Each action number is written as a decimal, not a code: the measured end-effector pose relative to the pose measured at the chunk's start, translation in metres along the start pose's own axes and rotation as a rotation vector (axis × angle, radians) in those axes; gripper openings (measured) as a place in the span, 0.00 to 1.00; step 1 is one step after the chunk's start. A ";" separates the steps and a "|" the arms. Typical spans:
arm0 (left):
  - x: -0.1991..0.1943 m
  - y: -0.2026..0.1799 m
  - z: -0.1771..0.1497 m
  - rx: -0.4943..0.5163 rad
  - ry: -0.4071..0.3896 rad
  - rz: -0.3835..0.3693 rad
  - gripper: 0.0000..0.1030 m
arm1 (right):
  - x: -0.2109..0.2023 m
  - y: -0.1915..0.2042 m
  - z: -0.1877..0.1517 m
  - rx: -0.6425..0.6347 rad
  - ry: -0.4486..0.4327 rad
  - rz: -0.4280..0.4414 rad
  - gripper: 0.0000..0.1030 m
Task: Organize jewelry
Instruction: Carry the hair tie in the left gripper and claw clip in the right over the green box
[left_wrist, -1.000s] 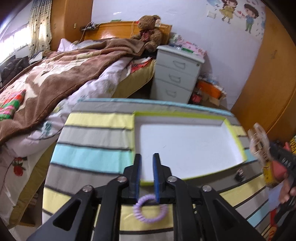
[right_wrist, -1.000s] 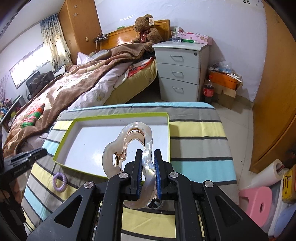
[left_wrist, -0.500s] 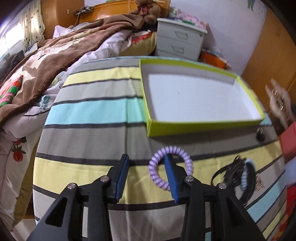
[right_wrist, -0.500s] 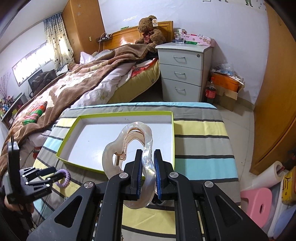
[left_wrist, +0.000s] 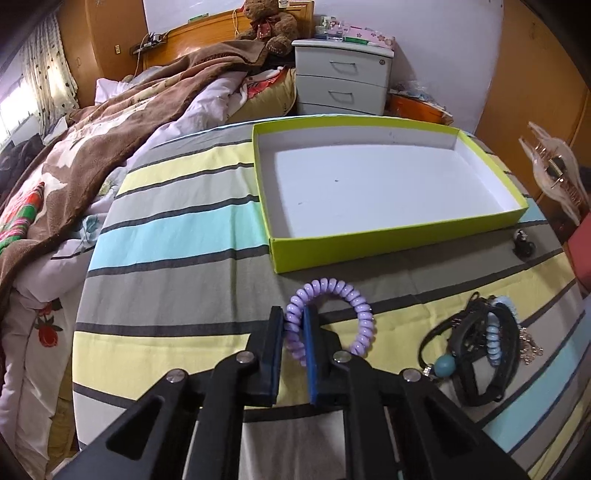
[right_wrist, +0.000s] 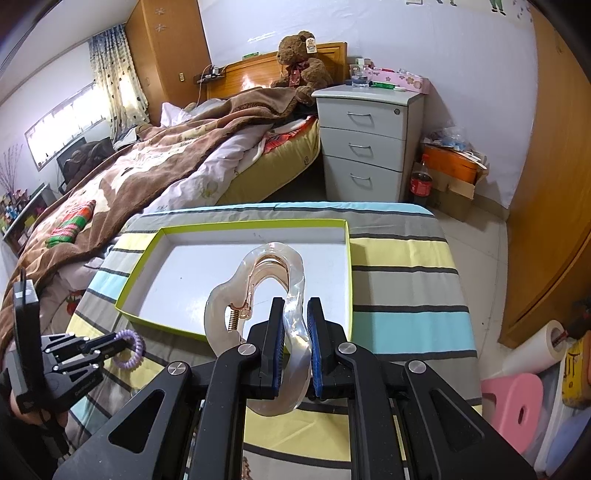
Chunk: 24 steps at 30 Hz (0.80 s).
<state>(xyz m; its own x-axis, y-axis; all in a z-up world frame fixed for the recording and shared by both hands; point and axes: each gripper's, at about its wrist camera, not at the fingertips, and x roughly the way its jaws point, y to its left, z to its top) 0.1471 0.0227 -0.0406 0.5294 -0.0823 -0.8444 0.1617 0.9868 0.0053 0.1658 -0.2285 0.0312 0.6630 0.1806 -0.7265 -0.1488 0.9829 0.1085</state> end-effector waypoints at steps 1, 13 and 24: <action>-0.002 0.001 0.000 -0.003 -0.006 0.001 0.11 | -0.001 0.000 0.000 0.001 -0.003 -0.001 0.12; -0.042 0.010 0.024 -0.031 -0.097 -0.043 0.11 | -0.015 -0.002 0.011 -0.004 -0.028 -0.020 0.12; -0.050 0.014 0.082 -0.051 -0.170 -0.069 0.11 | -0.001 -0.004 0.040 -0.016 -0.018 -0.057 0.12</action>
<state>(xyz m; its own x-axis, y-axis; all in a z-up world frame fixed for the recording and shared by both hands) 0.1916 0.0295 0.0455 0.6524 -0.1682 -0.7390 0.1624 0.9834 -0.0805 0.1955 -0.2312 0.0584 0.6836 0.1254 -0.7190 -0.1226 0.9909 0.0563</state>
